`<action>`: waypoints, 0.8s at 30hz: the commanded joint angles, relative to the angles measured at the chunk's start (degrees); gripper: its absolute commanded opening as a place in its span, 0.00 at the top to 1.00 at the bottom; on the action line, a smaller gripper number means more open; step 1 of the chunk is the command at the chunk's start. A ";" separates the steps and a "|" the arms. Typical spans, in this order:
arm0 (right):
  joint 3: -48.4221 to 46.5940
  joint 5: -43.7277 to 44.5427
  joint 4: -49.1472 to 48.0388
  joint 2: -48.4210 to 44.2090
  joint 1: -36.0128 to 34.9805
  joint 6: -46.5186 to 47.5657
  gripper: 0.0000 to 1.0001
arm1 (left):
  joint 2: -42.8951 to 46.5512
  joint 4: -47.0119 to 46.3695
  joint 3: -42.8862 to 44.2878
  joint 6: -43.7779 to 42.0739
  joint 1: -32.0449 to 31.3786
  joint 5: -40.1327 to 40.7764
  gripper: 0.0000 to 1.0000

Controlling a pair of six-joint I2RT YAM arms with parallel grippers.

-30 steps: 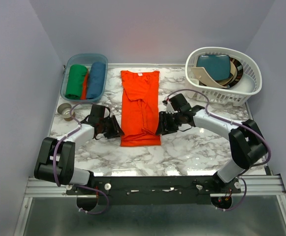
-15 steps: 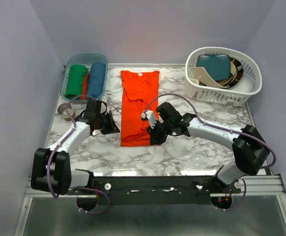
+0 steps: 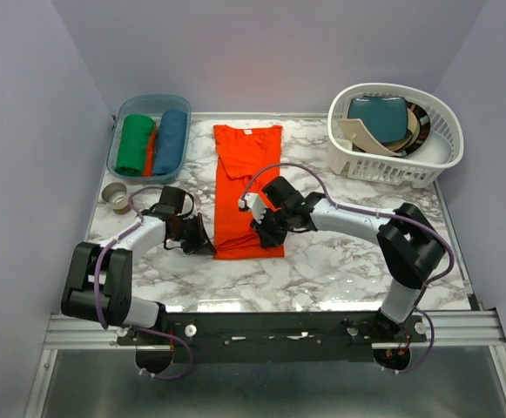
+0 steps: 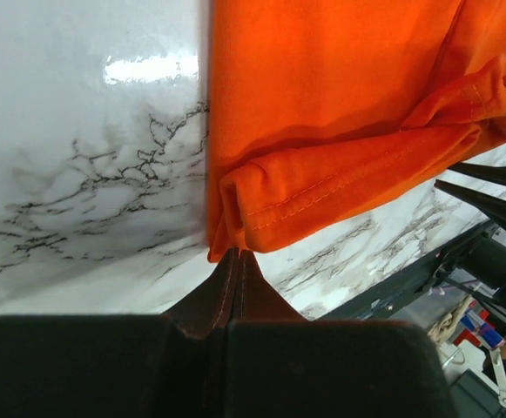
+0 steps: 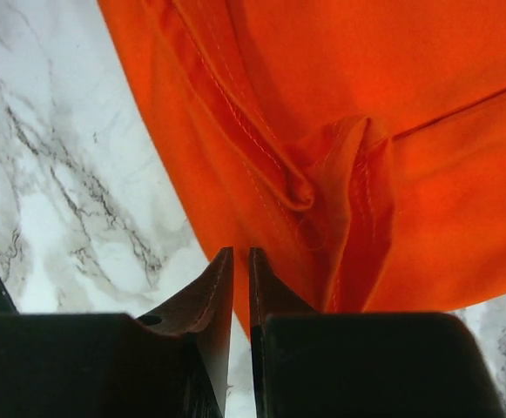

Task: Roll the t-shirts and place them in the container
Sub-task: Roll the T-shirt to the center of the board.

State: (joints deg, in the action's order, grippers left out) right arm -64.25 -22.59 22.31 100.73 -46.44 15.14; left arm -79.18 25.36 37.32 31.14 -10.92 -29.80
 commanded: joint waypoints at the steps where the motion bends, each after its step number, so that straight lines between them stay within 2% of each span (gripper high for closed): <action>1: -4.56 5.53 -0.51 2.98 0.12 1.65 0.80 | -3.08 -2.42 3.19 0.07 0.28 -2.02 1.00; 9: -10.63 11.33 -1.39 5.97 4.42 0.16 0.80 | -11.17 -2.95 11.89 -1.25 0.28 -1.84 1.00; 14: -11.17 10.20 -1.91 4.05 5.92 1.03 0.79 | -12.93 -3.74 15.32 -2.31 0.28 -1.40 0.98; 17: -8.27 7.31 -2.97 0.53 6.00 2.70 0.76 | -12.50 -4.19 16.02 -3.45 0.28 -1.05 0.95; 20: -5.19 -0.85 -2.01 -2.73 6.00 6.47 0.75 | -9.53 -1.55 15.51 -5.56 0.55 -1.05 0.95; 21: -5.10 -5.84 0.87 -2.99 5.83 7.79 0.75 | -8.20 -1.20 14.72 -5.99 0.63 -0.87 0.94; 24: -4.66 -9.74 4.93 -2.73 5.30 11.40 0.82 | -3.80 0.30 11.55 -6.88 0.63 -2.10 0.96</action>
State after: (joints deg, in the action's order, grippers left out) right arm -70.32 -20.78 21.39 99.46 -40.16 19.86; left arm -89.89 22.85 52.01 27.22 -10.68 -30.52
